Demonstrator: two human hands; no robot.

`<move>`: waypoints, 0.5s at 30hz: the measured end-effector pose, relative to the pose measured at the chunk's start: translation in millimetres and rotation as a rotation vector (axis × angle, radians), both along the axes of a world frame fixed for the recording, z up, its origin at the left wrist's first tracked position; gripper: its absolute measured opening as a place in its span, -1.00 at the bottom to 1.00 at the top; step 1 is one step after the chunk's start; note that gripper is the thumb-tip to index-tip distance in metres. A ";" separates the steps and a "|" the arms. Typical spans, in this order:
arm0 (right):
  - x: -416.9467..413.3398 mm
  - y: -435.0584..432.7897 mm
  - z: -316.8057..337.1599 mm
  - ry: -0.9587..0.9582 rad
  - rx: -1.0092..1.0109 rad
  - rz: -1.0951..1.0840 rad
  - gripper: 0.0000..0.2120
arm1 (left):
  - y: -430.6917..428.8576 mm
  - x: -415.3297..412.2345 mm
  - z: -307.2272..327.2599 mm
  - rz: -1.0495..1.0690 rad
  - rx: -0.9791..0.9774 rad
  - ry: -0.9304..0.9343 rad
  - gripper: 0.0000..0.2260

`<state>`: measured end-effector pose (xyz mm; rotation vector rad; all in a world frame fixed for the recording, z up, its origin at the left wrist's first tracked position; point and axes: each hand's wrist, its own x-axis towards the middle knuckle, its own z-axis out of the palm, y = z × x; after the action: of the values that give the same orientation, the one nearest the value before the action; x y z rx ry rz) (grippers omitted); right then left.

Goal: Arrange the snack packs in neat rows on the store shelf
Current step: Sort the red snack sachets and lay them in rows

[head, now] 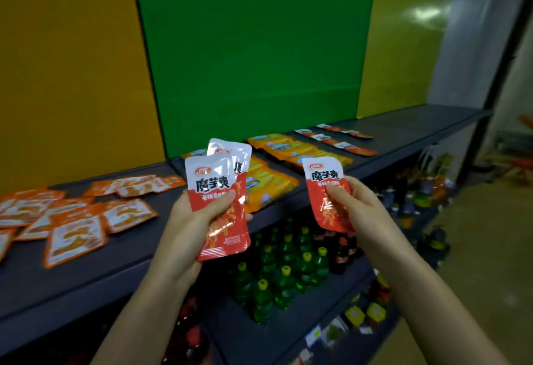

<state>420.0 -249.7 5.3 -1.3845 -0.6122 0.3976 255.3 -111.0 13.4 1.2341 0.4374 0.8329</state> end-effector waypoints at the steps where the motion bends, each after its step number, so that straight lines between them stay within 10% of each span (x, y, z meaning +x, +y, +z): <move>1: 15.1 -16.8 -4.1 0.003 -0.019 -0.016 -0.82 | -13.9 17.2 -4.4 -0.021 -0.006 0.006 -0.80; 15: 202.9 -157.4 -19.2 0.046 -0.094 -0.151 -0.91 | -130.0 222.0 -35.2 -0.171 -0.024 0.076 -0.79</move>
<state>622.9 -407.0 -14.0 -1.4963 -0.4522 0.3394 477.3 -241.0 -21.8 1.2647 0.3957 0.6355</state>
